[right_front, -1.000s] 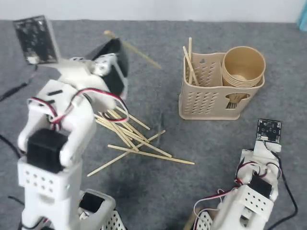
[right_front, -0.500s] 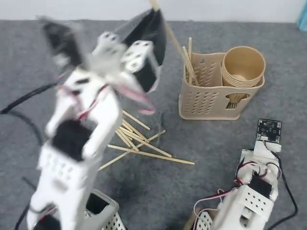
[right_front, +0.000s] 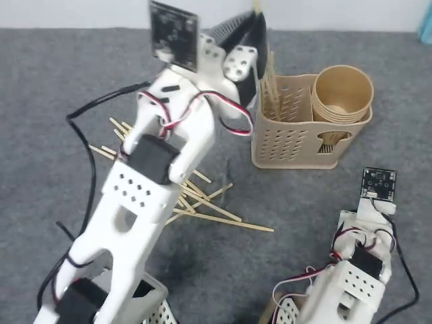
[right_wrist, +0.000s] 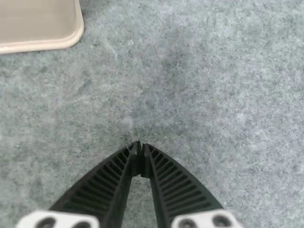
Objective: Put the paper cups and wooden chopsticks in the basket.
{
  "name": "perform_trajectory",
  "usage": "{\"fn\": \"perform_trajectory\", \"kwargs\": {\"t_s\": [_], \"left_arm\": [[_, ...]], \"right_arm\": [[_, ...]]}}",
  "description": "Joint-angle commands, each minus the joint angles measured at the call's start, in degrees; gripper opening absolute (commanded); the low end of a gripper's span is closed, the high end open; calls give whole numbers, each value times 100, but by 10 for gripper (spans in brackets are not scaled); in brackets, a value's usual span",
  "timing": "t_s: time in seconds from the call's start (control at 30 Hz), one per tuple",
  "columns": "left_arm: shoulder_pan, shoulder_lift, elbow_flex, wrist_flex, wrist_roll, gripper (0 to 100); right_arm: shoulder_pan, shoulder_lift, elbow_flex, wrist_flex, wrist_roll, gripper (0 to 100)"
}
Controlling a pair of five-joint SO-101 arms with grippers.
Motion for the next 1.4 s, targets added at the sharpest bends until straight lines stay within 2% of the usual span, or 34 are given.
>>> {"fn": "perform_trajectory", "kwargs": {"t_s": [0.0, 0.23, 0.7, 0.77, 0.93, 1.03, 1.2, 1.37], "left_arm": [[246, -44, 435, -158, -62, 10], [325, -44, 1288, -527, -62, 13], [475, -53, 2563, -563, -325, 14], [466, -70, 2492, -554, -316, 51], [220, -633, 2457, -527, -290, 260], [-9, -1160, 2457, -484, -290, 295], [-659, -2286, 2404, 387, -290, 219], [-1837, -3657, 2431, 1829, -290, 100]], "right_arm": [[48, -127, -44, -110, 88, 9], [48, -127, -44, -101, 88, 9], [48, -127, -44, -101, 88, 9], [48, -127, -44, -101, 88, 9], [48, -127, -44, -101, 88, 9], [48, -127, -44, -101, 88, 9], [48, -127, -44, -101, 88, 9], [75, -127, -53, -110, 88, 9]]}}
